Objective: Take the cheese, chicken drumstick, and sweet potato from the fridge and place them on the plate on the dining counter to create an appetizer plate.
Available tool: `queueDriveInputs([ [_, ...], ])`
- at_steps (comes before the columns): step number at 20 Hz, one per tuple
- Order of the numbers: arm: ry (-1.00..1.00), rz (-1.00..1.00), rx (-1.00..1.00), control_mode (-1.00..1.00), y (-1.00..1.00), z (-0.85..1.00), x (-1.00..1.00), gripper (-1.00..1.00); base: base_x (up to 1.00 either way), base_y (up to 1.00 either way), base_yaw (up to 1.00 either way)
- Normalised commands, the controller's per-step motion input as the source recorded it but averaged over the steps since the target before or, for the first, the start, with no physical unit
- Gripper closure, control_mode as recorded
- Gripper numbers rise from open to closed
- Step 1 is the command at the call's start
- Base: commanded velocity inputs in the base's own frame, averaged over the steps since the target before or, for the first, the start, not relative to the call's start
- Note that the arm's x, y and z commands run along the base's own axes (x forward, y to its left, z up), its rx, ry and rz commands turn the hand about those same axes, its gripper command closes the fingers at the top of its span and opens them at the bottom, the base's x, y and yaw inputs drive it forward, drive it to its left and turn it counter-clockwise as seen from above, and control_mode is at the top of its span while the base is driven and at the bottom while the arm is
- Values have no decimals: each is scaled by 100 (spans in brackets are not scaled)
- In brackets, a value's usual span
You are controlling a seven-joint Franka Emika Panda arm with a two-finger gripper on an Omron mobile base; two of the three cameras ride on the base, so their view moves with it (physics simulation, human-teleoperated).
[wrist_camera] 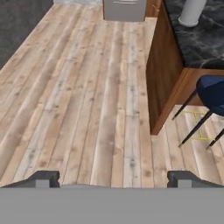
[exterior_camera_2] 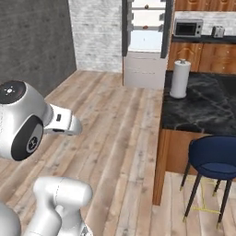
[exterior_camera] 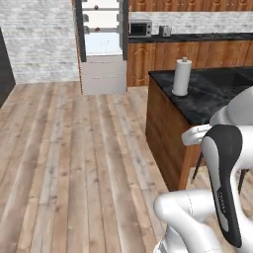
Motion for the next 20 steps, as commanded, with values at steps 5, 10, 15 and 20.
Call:
queueDriveInputs([
  [5,0,0,0,100,0,0,0,-100,100,-5,0],
  [10,0,0,0,100,0,0,0,-100,100,-60,0],
  [15,0,0,0,100,0,0,0,-100,100,-12,0],
  [20,0,0,0,100,0,0,0,-100,100,7,0],
])
